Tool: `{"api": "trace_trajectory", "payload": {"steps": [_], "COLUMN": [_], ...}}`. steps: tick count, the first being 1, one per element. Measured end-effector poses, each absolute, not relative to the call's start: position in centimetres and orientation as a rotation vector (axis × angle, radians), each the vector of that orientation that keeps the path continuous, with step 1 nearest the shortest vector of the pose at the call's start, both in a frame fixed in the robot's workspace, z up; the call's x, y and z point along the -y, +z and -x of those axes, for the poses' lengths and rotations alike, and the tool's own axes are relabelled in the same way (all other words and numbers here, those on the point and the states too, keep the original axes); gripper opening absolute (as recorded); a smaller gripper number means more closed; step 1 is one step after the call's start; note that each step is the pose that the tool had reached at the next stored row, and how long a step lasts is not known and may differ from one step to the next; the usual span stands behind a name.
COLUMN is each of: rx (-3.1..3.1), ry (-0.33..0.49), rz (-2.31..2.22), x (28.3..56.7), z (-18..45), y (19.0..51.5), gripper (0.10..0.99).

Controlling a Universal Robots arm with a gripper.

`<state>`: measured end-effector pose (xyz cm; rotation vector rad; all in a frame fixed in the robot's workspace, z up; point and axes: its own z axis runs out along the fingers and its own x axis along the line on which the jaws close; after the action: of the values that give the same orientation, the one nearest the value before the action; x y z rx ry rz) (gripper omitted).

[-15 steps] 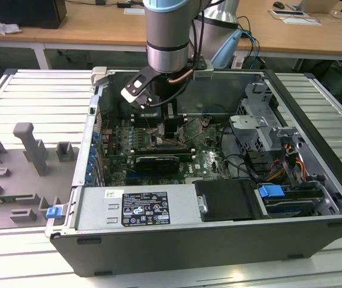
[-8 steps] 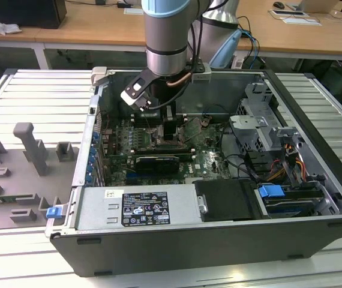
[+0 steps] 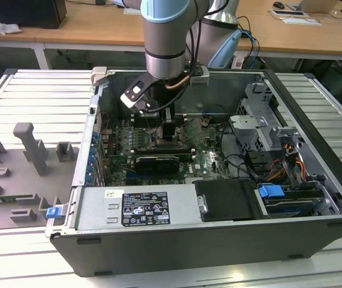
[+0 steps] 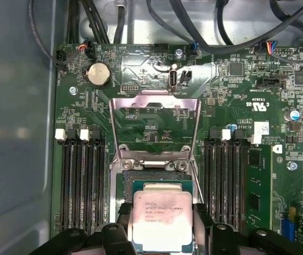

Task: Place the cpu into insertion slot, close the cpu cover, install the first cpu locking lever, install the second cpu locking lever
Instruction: 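Place the cpu into insertion slot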

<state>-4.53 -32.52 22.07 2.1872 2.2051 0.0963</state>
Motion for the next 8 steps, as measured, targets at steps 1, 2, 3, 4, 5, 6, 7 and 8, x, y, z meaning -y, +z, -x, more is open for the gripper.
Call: {"api": "trace_trajectory", "payload": {"steps": [1,2,3,4,5,6,7,8], "rx": [-2.205,-2.205,-2.205,-2.205,-2.205,-2.205,-2.205,-2.205], "ry": [0.096,0.096,0.096,0.096,0.096,0.096,0.096,0.096], "rz": [-2.187,-2.187,-2.187,-2.187,-2.187,-2.187,-2.187,-2.187], "x": [32.50,32.48,32.47,32.44,32.42,32.40,32.39,32.37], "z": [4.56,4.57,4.58,4.59,4.60,4.62,4.64,4.65], "y": [21.95,21.87,21.82,21.72,21.65,21.59,21.55,21.50], "gripper": [0.537,0.537,0.537,0.537,0.537,0.537,0.537,0.537]}}
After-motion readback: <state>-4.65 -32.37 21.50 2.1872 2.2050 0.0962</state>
